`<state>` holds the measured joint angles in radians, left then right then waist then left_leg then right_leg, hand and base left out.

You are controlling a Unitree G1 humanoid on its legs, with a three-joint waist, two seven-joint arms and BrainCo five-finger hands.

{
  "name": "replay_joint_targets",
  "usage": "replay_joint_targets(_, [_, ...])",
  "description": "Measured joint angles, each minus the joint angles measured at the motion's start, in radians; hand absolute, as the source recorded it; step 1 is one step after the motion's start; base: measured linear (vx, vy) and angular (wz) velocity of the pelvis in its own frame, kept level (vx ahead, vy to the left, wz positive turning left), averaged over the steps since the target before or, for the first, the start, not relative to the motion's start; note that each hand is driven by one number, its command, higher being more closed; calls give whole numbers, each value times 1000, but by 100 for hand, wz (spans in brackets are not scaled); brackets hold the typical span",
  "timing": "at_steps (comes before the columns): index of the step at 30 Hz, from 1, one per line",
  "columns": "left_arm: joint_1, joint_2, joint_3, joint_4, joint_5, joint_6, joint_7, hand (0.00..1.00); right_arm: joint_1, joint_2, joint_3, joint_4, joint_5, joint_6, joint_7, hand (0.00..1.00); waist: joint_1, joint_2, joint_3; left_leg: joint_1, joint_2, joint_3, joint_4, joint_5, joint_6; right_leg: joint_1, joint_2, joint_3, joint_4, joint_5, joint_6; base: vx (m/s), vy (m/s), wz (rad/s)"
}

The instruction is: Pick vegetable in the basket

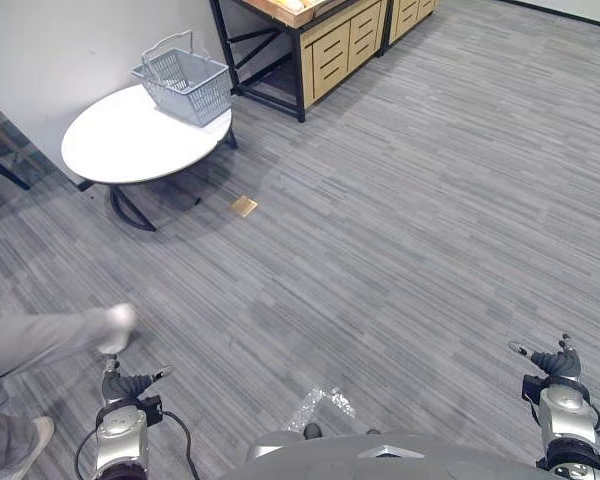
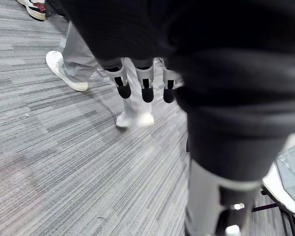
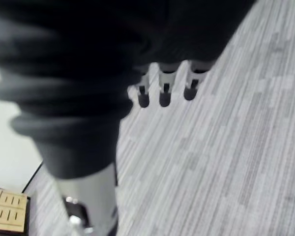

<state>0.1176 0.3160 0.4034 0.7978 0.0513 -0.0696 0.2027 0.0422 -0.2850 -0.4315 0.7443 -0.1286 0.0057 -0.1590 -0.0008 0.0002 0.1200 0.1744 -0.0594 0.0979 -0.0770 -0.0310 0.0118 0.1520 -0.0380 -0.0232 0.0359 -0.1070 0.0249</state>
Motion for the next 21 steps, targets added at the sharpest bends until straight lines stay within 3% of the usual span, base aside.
replay_joint_targets(7, [-8,-50,-34,2,-3,-7,-1,0,8,10,29,44,7,-13,19,0,-8,3,0,-2,4,-2,26,-11,-13,2,0,-20,24,-9,13,-40,-51,4])
replay_joint_targets(9, [-14,-61,-41,2,-22,-7,0,0,10,11,34,63,7,-12,19,0,-9,7,13,-19,5,-9,31,-13,-10,-33,-1,-23,86,-37,13,-93,-52,8])
replay_joint_targets(12, [-32,-64,-51,2,-41,-7,0,0,3,16,35,64,8,-10,18,0,-13,4,35,-73,4,-10,41,-15,-7,-131,-6,-29,188,-75,2,-107,-56,13])
replay_joint_targets(16, [-27,-69,-48,7,-55,-5,1,0,0,40,36,64,8,-3,17,0,-11,-11,58,-101,-1,6,53,-19,-14,-145,-10,-29,158,-96,-28,-79,-75,-9])
replay_joint_targets(19, [-2,-75,-38,4,-79,-4,0,0,13,38,55,67,8,0,17,0,-6,6,70,-209,47,46,308,-153,-31,-140,13,-17,154,-106,-38,-19,-64,-18])
replay_joint_targets(21, [23,-79,-1,-21,-84,-3,-1,0,17,37,74,56,9,3,17,0,-2,23,98,-322,129,94,642,-211,-52,-96,49,-7,146,-130,-63,29,-18,-16])
